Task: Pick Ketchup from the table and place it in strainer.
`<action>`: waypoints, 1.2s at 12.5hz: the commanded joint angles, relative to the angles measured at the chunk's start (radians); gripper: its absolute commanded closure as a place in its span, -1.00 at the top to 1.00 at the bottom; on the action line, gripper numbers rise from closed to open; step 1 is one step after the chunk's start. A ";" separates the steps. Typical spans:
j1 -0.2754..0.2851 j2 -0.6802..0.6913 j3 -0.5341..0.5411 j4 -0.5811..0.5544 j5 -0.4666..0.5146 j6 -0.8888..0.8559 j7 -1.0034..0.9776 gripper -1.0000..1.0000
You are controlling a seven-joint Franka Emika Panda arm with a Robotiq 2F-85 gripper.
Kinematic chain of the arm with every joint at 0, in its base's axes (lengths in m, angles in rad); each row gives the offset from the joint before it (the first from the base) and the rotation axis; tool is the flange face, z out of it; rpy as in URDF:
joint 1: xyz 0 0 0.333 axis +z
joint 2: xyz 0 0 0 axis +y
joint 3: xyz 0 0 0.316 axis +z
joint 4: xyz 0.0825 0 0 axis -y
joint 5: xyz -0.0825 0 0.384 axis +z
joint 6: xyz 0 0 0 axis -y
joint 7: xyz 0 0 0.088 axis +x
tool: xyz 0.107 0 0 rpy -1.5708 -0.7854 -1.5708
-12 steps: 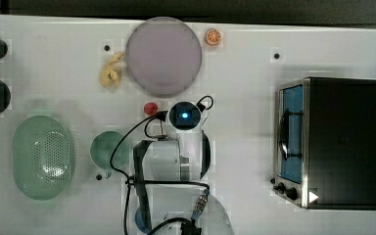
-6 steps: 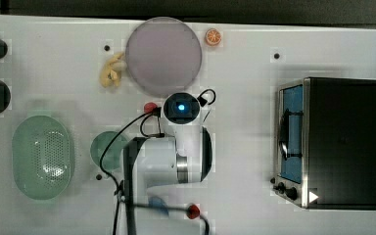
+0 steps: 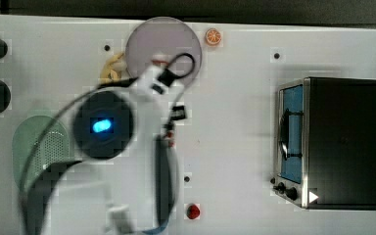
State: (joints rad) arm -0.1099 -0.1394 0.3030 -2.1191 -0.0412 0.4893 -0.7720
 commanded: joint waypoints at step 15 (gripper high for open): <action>0.205 0.560 0.390 -0.011 -0.014 0.516 0.740 0.25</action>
State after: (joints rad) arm 0.0929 0.4058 0.6855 -2.1426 -0.0337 0.9863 -0.1232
